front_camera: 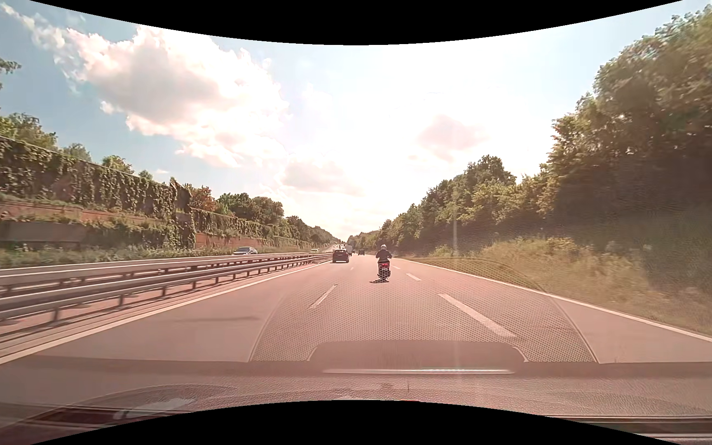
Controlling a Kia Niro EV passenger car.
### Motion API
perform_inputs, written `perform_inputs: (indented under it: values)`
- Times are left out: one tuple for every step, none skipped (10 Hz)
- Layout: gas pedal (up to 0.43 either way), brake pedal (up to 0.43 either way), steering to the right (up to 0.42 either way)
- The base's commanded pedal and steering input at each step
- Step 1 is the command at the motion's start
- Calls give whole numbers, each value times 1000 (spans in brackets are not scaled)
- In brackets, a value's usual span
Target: Follow the waypoints while adhering to traffic rules and regulations
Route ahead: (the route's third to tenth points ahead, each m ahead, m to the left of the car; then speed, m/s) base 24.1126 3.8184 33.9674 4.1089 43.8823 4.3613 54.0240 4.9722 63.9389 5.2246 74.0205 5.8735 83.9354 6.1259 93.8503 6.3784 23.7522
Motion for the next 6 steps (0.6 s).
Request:
perform_inputs:
  values:
    - [260, 12, 3]
    - [260, 12, 2]
    - [248, 12, 1]
    - [248, 12, 0]
    - [248, 12, 0]
    - [240, 12, -1]
